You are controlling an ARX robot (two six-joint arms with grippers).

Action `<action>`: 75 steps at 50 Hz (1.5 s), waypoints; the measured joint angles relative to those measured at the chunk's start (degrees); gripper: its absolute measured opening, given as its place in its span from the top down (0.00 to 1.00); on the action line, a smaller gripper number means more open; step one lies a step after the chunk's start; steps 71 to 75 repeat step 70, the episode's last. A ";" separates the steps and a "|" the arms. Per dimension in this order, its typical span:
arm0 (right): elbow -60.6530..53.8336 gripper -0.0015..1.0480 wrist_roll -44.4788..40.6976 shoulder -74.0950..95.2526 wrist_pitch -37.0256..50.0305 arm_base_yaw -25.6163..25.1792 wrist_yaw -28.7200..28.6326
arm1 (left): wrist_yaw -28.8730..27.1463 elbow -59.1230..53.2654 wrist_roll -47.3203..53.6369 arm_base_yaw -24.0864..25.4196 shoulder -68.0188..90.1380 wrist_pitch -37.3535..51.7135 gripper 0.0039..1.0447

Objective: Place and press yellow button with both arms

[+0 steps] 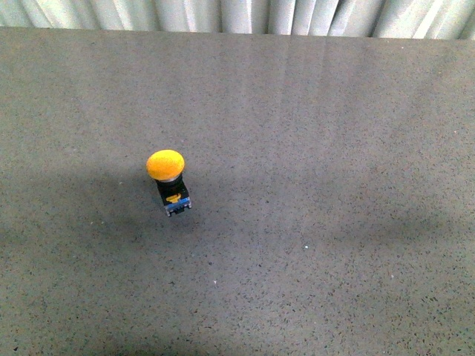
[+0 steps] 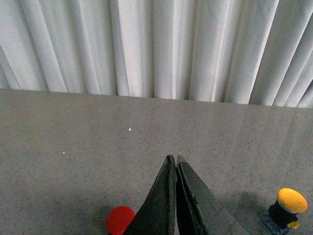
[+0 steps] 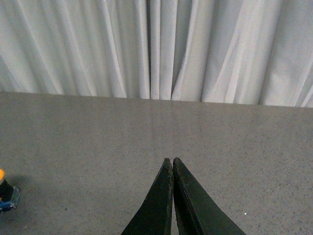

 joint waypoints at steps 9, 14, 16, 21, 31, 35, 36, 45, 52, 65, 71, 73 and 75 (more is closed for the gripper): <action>0.00 0.99 0.02 -2.36 -2.38 0.00 0.00 | 0.00 0.00 0.00 0.00 0.00 0.00 0.99; 0.00 0.99 0.02 -3.43 -3.45 0.00 0.00 | 0.02 0.00 0.00 0.00 0.00 0.02 0.99; 0.00 0.99 0.00 -5.25 -5.55 0.00 0.02 | 0.02 0.00 0.00 0.00 0.00 0.00 0.99; 0.00 0.99 0.00 -11.61 -12.94 0.00 0.00 | 0.00 0.00 0.00 0.00 0.00 0.00 0.99; 0.02 0.99 0.00 -13.14 -13.44 0.00 0.02 | 0.02 0.00 0.00 0.00 0.00 0.00 0.99; 0.00 0.92 -0.09 -13.18 -13.46 0.00 0.02 | 0.02 0.00 0.00 0.00 0.00 0.00 0.91; 0.00 0.88 -0.09 -13.18 -13.46 0.00 0.02 | 0.02 0.00 0.00 0.00 0.00 0.00 0.87; 0.00 0.49 -0.09 -13.20 -13.49 0.00 0.02 | 0.02 0.00 0.00 0.00 0.00 0.00 0.48; 0.00 0.24 -0.09 -13.20 -13.49 0.00 0.02 | 0.00 0.00 0.00 0.00 0.00 0.00 0.22; 0.02 0.09 -0.09 -13.20 -13.49 0.00 0.02 | 0.02 0.00 0.13 0.00 0.00 0.00 0.09; 0.02 0.09 -0.09 -13.20 -13.49 0.00 0.02 | 0.02 0.00 0.13 0.00 0.00 0.00 0.09; 0.02 0.09 -0.09 -13.20 -13.49 0.00 0.02 | 0.02 0.00 0.13 0.00 0.00 0.00 0.09; 0.02 0.09 -0.09 -13.20 -13.49 0.00 0.02 | 0.02 0.00 0.13 0.00 0.00 0.00 0.09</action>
